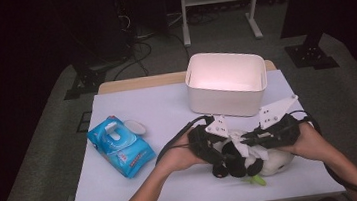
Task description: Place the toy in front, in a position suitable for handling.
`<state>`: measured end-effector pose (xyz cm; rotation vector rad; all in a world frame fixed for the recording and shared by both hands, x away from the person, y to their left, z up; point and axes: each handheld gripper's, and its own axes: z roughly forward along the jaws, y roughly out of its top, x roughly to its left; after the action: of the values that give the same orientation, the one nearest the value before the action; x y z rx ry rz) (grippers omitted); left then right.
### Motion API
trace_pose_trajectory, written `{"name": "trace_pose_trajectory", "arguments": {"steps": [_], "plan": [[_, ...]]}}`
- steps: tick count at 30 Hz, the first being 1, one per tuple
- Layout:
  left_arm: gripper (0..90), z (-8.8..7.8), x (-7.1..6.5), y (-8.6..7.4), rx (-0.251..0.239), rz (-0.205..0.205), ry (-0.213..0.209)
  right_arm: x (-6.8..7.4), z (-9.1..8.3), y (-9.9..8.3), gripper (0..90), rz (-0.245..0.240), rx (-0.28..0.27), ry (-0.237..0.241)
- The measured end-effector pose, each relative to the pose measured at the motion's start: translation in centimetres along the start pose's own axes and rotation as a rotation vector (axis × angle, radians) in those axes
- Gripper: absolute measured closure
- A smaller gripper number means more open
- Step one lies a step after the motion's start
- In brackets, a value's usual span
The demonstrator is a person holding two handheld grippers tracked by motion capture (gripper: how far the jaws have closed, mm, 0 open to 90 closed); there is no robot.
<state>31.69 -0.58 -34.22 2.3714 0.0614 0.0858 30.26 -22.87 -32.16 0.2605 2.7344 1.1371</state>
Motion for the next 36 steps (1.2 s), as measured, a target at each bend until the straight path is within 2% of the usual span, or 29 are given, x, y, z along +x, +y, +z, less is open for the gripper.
{"name": "trace_pose_trajectory", "arguments": {"steps": [9, 14, 19, 26, 28, 32, 36], "plan": [[36.6, 0.0, 0.0, 0.0, 0.005, -0.002, 0.013, 0.2, 1.4, 1.4, 81.8, -0.025, -0.006, 0.031], [36.4, -0.2, 0.0, -0.1, 0.008, -0.003, 0.015, 0.4, 1.8, 1.8, 81.9, -0.044, 0.008, 0.042], [36.7, -0.2, -0.2, 0.0, 0.001, 0.008, 0.008, 0.4, 0.8, 1.3, 81.8, -0.028, 0.011, 0.039], [35.4, -0.4, -0.3, 0.3, 0.018, 0.019, -0.004, 0.5, -0.3, -0.1, 82.1, -0.012, 0.023, 0.029], [34.9, -0.8, -0.1, 0.3, 0.015, 0.019, -0.012, 0.5, -0.4, -0.5, 82.2, -0.004, 0.021, 0.027], [36.0, -1.0, 0.0, 0.0, 0.043, 0.027, -0.012, 0.3, -0.4, -0.7, 82.3, 0.004, 0.016, 0.025], [38.6, -0.7, 0.1, -0.1, 0.032, 0.024, -0.014, 0.3, -0.3, -0.7, 82.3, 0.001, 0.005, 0.028]]}}
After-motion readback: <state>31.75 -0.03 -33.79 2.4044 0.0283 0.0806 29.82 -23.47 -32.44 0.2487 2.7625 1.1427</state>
